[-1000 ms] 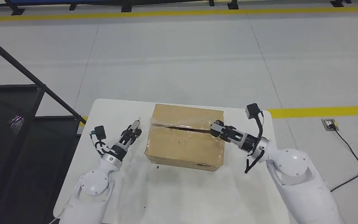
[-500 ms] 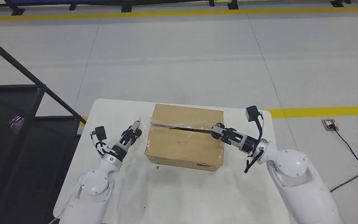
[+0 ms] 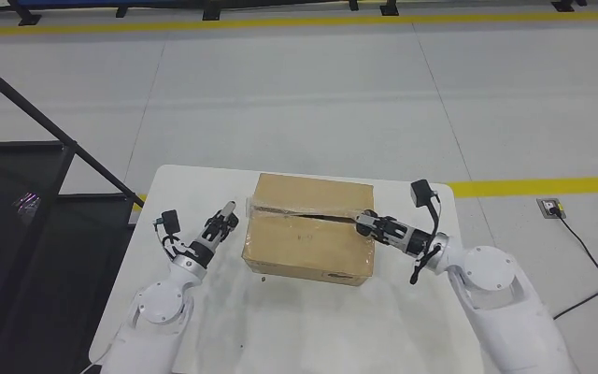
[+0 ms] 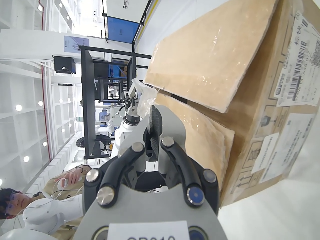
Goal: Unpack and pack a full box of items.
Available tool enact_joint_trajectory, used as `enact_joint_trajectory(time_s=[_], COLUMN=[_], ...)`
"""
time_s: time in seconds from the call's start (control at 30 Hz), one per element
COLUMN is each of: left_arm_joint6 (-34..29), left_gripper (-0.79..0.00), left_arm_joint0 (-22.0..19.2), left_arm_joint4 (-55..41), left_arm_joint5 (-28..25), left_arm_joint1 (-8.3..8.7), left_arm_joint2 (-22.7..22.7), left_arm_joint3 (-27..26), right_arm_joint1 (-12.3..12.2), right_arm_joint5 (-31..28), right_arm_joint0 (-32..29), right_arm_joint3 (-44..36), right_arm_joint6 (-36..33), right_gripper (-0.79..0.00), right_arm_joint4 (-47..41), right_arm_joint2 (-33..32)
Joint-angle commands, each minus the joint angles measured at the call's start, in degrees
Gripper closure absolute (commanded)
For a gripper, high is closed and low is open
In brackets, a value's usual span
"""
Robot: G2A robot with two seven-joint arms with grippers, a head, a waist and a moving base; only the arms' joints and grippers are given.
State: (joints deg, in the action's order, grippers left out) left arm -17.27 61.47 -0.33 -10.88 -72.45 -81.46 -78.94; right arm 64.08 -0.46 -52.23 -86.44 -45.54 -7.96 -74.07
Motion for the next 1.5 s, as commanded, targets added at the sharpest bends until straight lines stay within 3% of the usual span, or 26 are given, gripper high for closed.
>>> enact_joint_trajectory(time_s=[0.0,0.23,0.43,0.63,0.77,1.03,1.47], left_arm_joint6=[-0.18,0.90,1.45,-2.20,-2.91,-4.94,-5.94], left_gripper=[-0.440,-0.434,-0.453,-0.483,-0.489,-0.456,-0.483], left_arm_joint0=[-0.02,-0.02,2.06,2.31,-0.12,-6.83,-9.79], left_arm_joint4=[-0.27,-0.11,-2.36,-5.51,-5.25,-10.25,-11.61], left_arm_joint5=[0.02,-0.38,-2.23,-0.54,1.14,4.49,5.86], left_arm_joint1=[0.00,-0.02,0.04,-0.01,-0.34,-1.47,-1.98], left_arm_joint2=[0.02,-0.12,-1.25,-0.24,2.40,7.12,8.59], left_arm_joint3=[0.02,-0.39,-7.59,-13.06,-11.58,-2.15,3.69], right_arm_joint1=[-0.06,-0.23,-0.27,-0.21,-0.24,-0.34,-0.50], right_arm_joint5=[0.36,1.43,2.19,2.65,2.96,3.28,3.13], right_arm_joint0=[-0.13,0.14,0.82,1.84,2.06,2.19,2.50], right_arm_joint3=[-0.03,0.09,0.47,1.12,0.94,0.85,0.94], right_arm_joint6=[-0.03,-1.26,-1.85,-2.21,-2.26,-2.33,-2.74], right_gripper=[0.000,0.000,0.000,0.000,0.000,0.000,0.000], right_arm_joint4=[-0.02,-0.22,-0.11,0.06,0.35,0.57,0.99], right_arm_joint2=[-0.17,-0.31,0.12,0.96,1.20,1.38,1.72])
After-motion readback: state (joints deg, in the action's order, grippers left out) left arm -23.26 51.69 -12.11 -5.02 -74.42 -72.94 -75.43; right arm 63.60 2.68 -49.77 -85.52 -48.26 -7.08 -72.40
